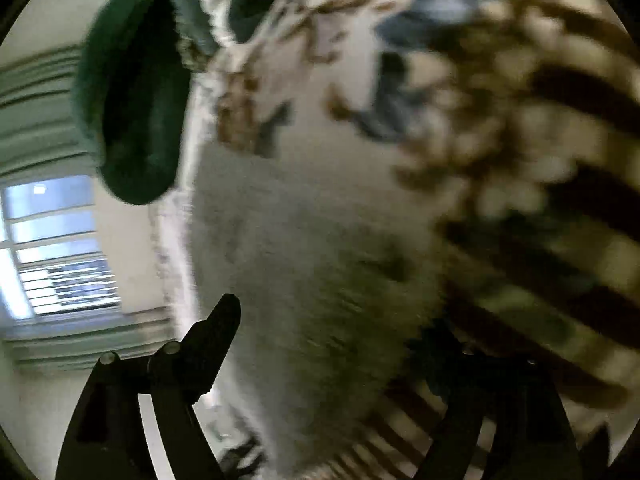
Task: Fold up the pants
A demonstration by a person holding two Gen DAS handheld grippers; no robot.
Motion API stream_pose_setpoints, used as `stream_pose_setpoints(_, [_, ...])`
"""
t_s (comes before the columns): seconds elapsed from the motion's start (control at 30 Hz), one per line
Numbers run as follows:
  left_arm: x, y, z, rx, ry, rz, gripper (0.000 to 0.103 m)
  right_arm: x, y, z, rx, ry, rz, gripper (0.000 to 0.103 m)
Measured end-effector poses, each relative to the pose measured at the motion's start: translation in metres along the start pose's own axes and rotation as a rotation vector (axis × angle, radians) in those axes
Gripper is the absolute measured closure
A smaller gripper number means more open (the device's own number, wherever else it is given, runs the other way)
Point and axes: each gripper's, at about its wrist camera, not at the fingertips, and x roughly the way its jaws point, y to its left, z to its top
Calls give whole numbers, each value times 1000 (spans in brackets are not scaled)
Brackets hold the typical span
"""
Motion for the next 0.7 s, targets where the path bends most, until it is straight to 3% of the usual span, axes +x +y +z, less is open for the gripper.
stream_pose_setpoints(0.07, [3, -1, 0, 4, -15, -20, 0, 11, 5, 2, -21, 7, 29, 20])
stream_pose_setpoints(0.13, [7, -5, 0, 9, -20, 4, 0, 20, 7, 5, -25, 9, 30, 22])
stream_pose_setpoints(0.17, [9, -9, -1, 14, -27, 25, 0, 23, 8, 7, -23, 6, 34, 27])
stream_pose_setpoints(0.23, [10, -16, -3, 12, -42, 72, 0, 24, 7, 10, -12, -2, 32, 45])
stream_pose_setpoints(0.3, [12, -21, -1, -2, -40, 105, 0, 22, 9, 9, 5, -19, 22, 75])
stream_pose_setpoints(0.33, [12, -23, 0, -4, -30, 114, 0, 19, 12, 9, 3, -34, 10, 81])
stream_pose_setpoints(0.47, [7, -28, 13, -39, 14, 86, 0, 4, 45, 3, -72, -66, -9, 85])
stream_pose_setpoints(0.7, [-46, -7, 20, -131, -59, -18, 0, -15, 152, -42, -331, -88, -25, 86])
